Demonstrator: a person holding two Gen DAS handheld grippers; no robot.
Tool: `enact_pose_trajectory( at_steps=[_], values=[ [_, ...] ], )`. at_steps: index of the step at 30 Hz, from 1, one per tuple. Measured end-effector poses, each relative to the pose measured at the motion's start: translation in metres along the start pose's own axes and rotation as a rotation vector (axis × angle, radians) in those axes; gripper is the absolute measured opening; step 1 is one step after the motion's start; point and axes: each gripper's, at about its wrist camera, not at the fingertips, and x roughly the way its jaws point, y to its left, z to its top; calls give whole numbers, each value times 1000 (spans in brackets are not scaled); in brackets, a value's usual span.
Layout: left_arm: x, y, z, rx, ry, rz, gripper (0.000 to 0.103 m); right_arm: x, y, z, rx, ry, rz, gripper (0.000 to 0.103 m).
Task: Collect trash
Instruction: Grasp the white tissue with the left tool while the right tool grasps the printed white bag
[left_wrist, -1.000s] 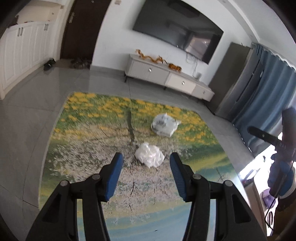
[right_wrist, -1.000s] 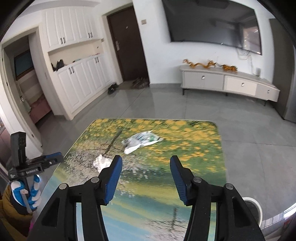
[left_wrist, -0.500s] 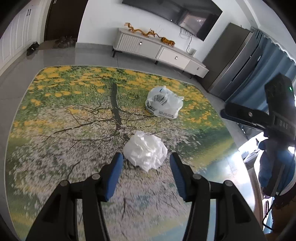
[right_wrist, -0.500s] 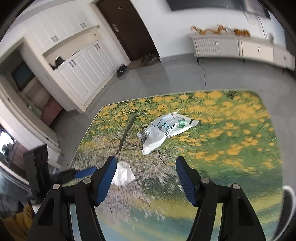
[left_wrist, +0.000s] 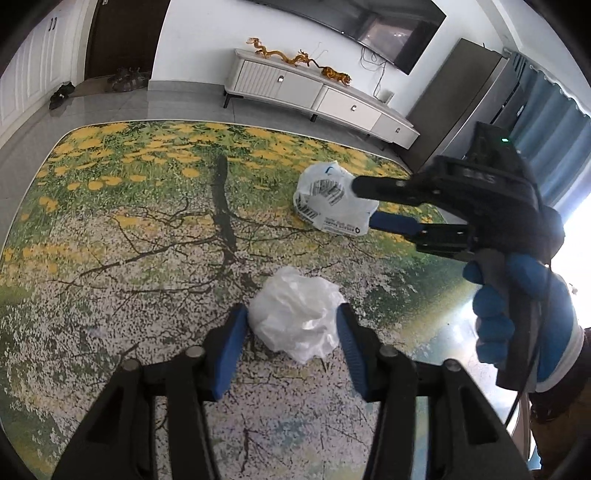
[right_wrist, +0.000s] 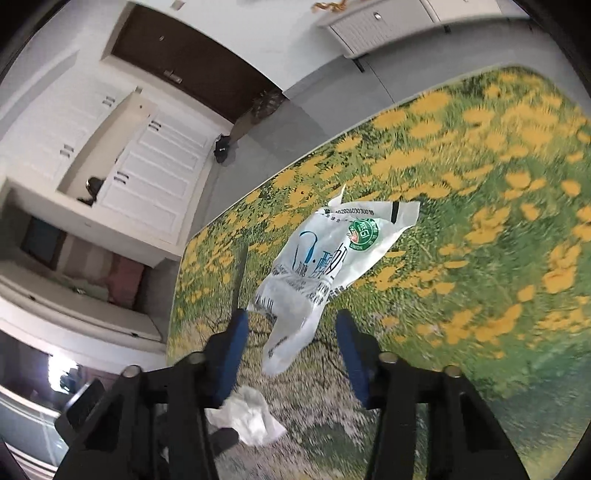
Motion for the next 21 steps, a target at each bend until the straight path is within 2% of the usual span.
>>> enact_pose_trajectory(
  at_steps=[1, 3, 6, 10, 21],
  values=[
    [0, 0, 0, -2, 3, -3, 36, 2, -2, 0, 15, -1, 11, 39],
    [2, 1, 0, -8, 4, -8, 24, 3, -7, 1, 33, -8, 45, 28],
    [0, -1, -2, -14, -6, -16, 18, -2, -8, 2, 13, -22, 62, 14],
    [-10, -6, -4, -24, -30, -21, 17, -23, -6, -2, -27, -48, 78, 12],
    [-66, -20, -18, -72, -101, -9, 17, -119, 29, -37, -225, -149, 77, 9]
  ],
)
